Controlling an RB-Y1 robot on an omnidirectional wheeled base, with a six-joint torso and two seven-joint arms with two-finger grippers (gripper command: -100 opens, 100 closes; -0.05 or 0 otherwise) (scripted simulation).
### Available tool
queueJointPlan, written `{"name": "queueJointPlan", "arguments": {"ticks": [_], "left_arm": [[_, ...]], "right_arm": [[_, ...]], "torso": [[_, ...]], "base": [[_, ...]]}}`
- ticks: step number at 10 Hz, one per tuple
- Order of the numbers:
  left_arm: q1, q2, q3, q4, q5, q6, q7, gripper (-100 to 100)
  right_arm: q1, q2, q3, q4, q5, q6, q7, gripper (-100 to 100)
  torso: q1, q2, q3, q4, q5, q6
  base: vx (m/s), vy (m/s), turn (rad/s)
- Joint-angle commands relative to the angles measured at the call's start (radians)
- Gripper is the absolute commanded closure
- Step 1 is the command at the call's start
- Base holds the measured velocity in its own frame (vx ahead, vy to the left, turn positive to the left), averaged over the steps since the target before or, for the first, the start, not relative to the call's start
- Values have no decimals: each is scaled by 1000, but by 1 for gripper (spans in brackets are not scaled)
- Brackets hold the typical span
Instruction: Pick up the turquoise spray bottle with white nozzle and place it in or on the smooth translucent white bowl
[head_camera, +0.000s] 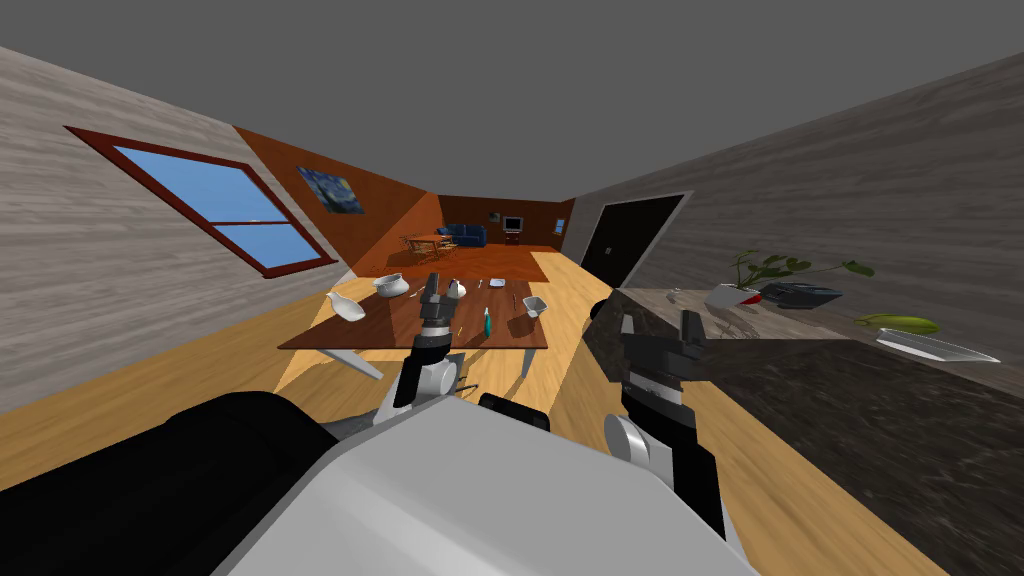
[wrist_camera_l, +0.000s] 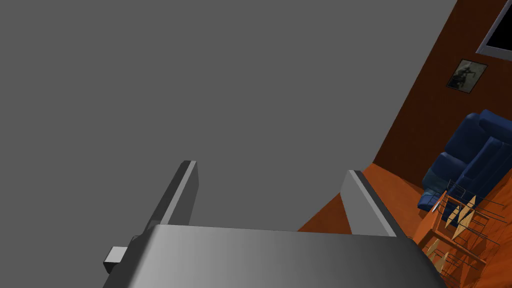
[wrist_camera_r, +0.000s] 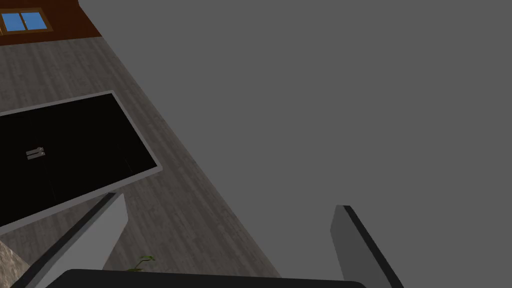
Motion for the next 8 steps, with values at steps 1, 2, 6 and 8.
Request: {"name": "queueJointPlan", "arguments": {"ticks": [1, 2, 6, 8], "left_arm": [[-6, 40, 3, 9, 6, 5, 12, -100], [-11, 69, 6, 17, 13, 10, 24, -100], [-50, 166, 28, 75, 58, 48, 107, -100], [-76, 199, 45, 115, 90, 78, 162, -100]], "right_arm": [[0, 0, 0, 0, 0, 0, 0, 0], [0, 0, 0, 0, 0, 0, 0, 0], [0, 0, 0, 0, 0, 0, 0, 0], [0, 0, 0, 0, 0, 0, 0, 0]], "torso": [[0, 0, 0, 0, 0, 0], [0, 0, 0, 0, 0, 0], [-2, -1, 0, 0, 0, 0], [-3, -1, 0, 0, -1, 0]], "base": [[0, -8, -10], [1, -18, -14], [3, -34, -22], [11, -53, -30]]}}
